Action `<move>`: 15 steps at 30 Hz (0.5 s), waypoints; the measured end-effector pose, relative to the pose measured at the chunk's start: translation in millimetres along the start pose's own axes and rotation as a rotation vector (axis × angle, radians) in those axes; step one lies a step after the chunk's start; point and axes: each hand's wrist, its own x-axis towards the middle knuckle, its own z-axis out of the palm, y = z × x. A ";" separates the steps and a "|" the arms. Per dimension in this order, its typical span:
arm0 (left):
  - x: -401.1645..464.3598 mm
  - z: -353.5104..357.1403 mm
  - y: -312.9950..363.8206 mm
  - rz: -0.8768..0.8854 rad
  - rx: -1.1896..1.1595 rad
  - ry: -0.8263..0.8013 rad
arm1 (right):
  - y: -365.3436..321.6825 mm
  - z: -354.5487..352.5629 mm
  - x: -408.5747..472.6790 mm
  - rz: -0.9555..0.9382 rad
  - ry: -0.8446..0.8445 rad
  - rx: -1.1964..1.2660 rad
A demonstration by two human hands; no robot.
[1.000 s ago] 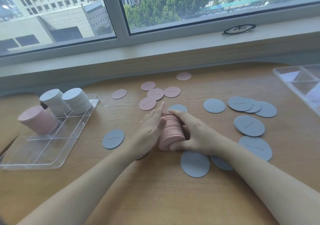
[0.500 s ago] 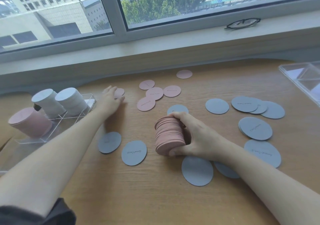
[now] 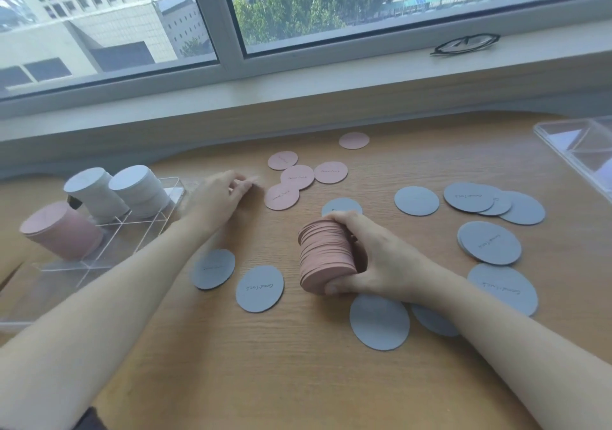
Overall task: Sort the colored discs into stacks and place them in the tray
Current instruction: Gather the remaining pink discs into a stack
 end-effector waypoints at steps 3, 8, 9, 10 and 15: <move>-14.0 11.1 19.9 0.041 -0.010 -0.053 | -1.0 -0.4 0.1 0.009 -0.002 -0.001; -19.9 25.6 44.0 0.062 0.096 -0.137 | -0.5 -0.9 0.9 0.009 -0.001 0.007; -19.1 26.8 48.1 0.068 0.119 -0.138 | 0.2 -0.8 1.1 0.011 -0.001 0.007; -17.7 27.6 51.1 0.079 0.145 -0.133 | 0.7 -0.5 1.1 0.013 -0.002 0.009; -10.5 23.7 55.7 0.199 0.271 -0.088 | 2.6 0.0 1.5 0.005 -0.002 0.003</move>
